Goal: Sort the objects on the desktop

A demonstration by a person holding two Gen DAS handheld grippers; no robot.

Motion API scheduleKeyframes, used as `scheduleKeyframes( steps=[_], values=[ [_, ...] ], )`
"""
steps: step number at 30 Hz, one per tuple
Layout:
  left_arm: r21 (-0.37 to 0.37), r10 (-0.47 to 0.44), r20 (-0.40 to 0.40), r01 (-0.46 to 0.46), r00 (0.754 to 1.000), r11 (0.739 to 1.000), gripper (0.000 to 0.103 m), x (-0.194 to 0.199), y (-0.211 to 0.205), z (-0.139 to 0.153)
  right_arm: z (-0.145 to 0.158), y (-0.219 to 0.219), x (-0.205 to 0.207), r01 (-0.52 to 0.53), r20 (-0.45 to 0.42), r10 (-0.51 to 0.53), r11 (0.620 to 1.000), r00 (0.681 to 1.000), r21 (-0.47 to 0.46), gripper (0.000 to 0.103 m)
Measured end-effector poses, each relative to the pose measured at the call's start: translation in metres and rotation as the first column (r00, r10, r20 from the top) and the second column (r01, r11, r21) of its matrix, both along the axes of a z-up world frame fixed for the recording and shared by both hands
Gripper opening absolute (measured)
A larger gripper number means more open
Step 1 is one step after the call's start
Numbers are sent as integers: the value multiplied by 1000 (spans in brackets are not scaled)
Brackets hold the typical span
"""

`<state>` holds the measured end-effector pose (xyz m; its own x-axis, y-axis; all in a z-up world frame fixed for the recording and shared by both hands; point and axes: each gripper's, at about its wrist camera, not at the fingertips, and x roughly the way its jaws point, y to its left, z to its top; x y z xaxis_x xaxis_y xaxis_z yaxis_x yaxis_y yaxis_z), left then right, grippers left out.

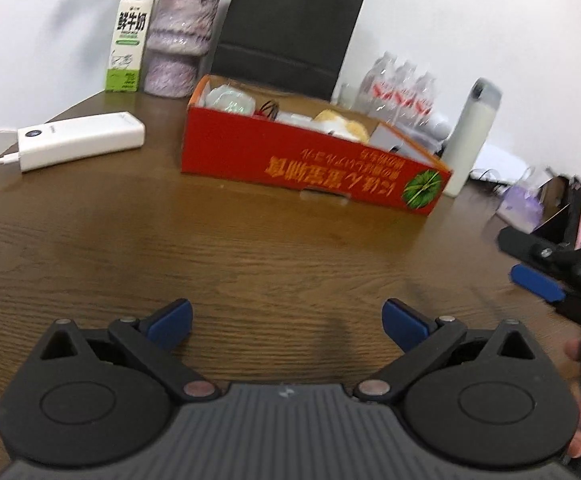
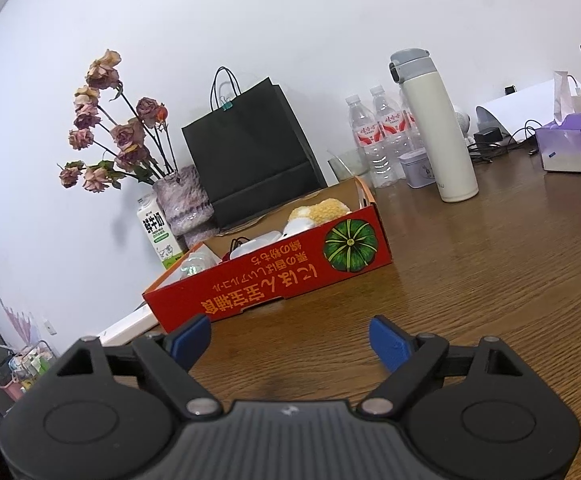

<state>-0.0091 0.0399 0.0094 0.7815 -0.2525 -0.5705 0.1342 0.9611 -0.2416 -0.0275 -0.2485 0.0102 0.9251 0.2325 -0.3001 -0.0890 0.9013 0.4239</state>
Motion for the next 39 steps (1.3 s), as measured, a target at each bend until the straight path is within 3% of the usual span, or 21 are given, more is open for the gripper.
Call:
scheduleKeyframes(
  steps=[6,8,11,15,20,24,27,39],
  values=[
    [74,63,-10,-62,998,995,103,0,-5,-1,2,6,-1,-16,-5,16,1000,1000,-21,87],
    [108,87,-16,-85,996,990,103,2,-8,-1,3,15,1,-26,-33,24,997,999,-70,87],
    [170,123,-23,-117,992,978,103,3,-14,-1,5,38,11,-83,-148,56,980,987,-181,88],
    [261,161,-43,-145,986,954,103,10,-20,-2,3,65,24,-159,-257,90,952,962,-262,88],
    [274,180,-35,-164,983,948,103,12,-21,-3,-4,84,30,-163,-300,46,911,953,-378,88],
    [262,189,-31,-175,981,949,103,18,-17,-4,-7,87,32,-143,-306,12,902,952,-408,96],
    [258,176,-32,-162,984,952,103,22,-15,-4,-7,87,36,-121,-325,-21,903,946,-411,103],
    [259,170,-32,-156,985,953,103,24,-16,-4,-8,84,43,-111,-322,-30,904,946,-412,103]
  ],
)
